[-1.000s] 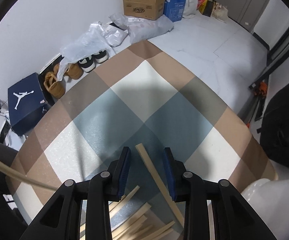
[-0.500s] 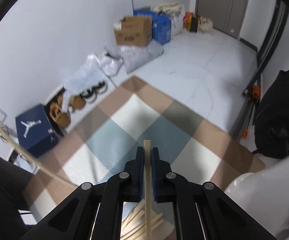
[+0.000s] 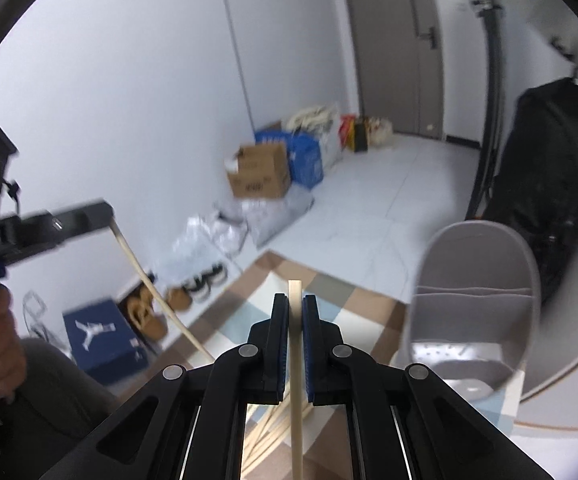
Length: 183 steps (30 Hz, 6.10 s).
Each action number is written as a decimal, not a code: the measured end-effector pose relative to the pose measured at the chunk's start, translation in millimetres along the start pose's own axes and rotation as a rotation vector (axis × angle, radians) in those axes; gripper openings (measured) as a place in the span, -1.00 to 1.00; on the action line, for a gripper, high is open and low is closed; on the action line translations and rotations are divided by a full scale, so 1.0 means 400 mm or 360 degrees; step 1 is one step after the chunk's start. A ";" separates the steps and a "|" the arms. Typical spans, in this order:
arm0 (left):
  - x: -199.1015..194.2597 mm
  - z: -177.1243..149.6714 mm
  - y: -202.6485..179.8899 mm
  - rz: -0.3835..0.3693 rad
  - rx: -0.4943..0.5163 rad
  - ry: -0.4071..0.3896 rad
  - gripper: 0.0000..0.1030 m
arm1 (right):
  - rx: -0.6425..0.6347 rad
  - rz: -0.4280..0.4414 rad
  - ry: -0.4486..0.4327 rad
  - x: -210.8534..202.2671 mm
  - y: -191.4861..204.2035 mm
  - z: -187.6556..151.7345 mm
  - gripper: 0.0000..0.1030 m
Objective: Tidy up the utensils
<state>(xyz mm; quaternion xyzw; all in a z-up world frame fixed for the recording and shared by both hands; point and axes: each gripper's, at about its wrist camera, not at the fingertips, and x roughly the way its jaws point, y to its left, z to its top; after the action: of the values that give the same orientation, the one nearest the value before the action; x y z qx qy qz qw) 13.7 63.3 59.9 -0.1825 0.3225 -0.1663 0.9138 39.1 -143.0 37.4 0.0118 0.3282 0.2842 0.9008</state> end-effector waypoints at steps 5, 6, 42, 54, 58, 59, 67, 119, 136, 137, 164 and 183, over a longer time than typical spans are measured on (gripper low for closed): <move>-0.015 0.043 -0.093 -0.0054 0.0110 -0.0023 -0.96 | 0.0106 -0.0011 -0.0255 -0.117 -0.056 0.046 -0.89; -0.016 0.049 -0.106 -0.0063 0.0127 -0.0025 -0.96 | 0.0119 -0.0026 -0.0312 -0.140 -0.068 0.059 -0.89; 0.237 0.201 -0.322 -0.0120 0.0384 0.0053 -0.96 | 0.0095 -0.0208 -0.0939 -0.082 -0.332 0.225 -0.89; 0.303 0.158 -0.290 -0.0240 0.0379 0.0178 -0.96 | 0.0140 -0.0122 -0.0763 -0.055 -0.367 0.159 -0.89; 0.325 0.146 -0.298 -0.0272 0.0396 0.0258 -0.96 | 0.0095 -0.0090 -0.0690 -0.069 -0.354 0.142 -0.88; 0.327 0.145 -0.300 -0.0286 0.0400 0.0272 -0.96 | 0.0091 -0.0067 -0.0671 -0.068 -0.355 0.136 -0.87; 0.314 0.159 -0.277 -0.0401 0.0268 0.0338 -0.05 | 0.0247 0.0089 -0.0518 -0.117 -0.386 0.079 -0.22; 0.300 -0.318 0.053 0.0662 0.0385 0.0956 0.52 | 0.0285 0.0166 -0.0291 -0.154 -0.135 -0.083 1.00; 0.378 -0.275 0.061 0.0672 0.0311 0.0924 -0.03 | 0.0352 0.0188 -0.0285 -0.168 -0.156 -0.080 1.00; 0.380 -0.274 0.059 0.0667 0.0314 0.0913 -0.10 | 0.0356 0.0187 -0.0283 -0.169 -0.157 -0.080 1.00; 0.242 -0.154 0.093 0.0453 0.0042 0.0455 -0.99 | 0.0159 0.0236 0.0186 -0.008 -0.053 -0.136 0.69; 0.140 -0.117 0.134 0.0270 -0.0061 0.0228 -0.99 | 0.0133 0.0106 0.0842 0.291 0.025 -0.191 -0.16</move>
<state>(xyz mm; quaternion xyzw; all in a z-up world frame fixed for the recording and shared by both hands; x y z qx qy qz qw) 34.5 76.3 -27.2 -0.1597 0.4045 -0.0947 0.8955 61.0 -86.9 -88.5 -0.0150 0.5631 0.2932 0.7725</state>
